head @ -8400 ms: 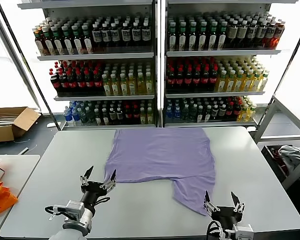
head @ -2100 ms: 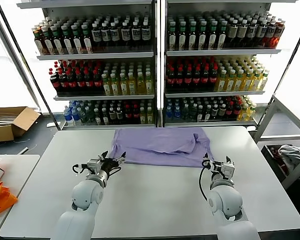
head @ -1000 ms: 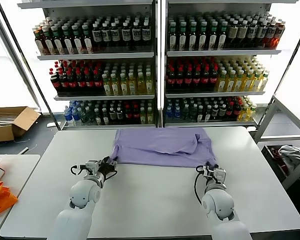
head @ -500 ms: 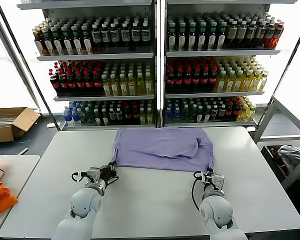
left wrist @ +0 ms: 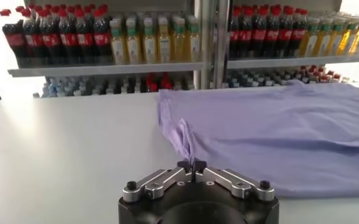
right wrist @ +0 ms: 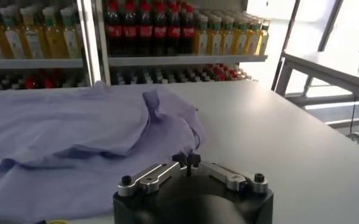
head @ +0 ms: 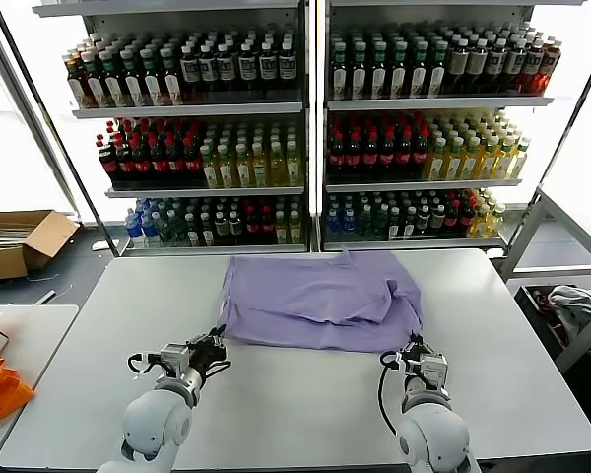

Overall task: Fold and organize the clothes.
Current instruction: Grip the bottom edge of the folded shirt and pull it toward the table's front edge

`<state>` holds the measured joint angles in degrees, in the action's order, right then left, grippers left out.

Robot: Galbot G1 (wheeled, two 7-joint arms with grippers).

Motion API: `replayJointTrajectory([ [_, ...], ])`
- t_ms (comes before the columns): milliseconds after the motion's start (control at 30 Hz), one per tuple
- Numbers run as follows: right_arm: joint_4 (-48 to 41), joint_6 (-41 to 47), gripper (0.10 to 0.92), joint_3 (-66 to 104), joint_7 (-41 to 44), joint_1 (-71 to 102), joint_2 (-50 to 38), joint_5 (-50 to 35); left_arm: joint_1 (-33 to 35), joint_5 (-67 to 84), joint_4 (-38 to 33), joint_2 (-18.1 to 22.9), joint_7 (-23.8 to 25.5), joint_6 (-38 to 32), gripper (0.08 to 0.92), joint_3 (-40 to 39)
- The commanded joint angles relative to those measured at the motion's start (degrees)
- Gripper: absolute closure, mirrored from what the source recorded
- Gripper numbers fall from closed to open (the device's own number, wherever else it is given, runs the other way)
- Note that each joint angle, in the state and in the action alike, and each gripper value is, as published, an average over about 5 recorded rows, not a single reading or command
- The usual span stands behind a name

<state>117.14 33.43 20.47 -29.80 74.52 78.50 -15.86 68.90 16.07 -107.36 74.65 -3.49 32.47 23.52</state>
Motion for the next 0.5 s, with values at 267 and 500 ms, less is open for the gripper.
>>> replayJointTrajectory([
  [267, 13.5, -0.2, 0.912, 2.0, -0.3, 20.1, -2.8, 2.0, 20.8, -0.4, -17.6, -3.7, 0.0, -0.5, 0.914, 7.1],
  [500, 14.4, -0.2, 0.912, 1.4, -0.4, 24.1, -3.1, 1.6, 27.6, -2.8, -21.0, -3.2, 0.7, -1.9, 0.914, 6.8],
])
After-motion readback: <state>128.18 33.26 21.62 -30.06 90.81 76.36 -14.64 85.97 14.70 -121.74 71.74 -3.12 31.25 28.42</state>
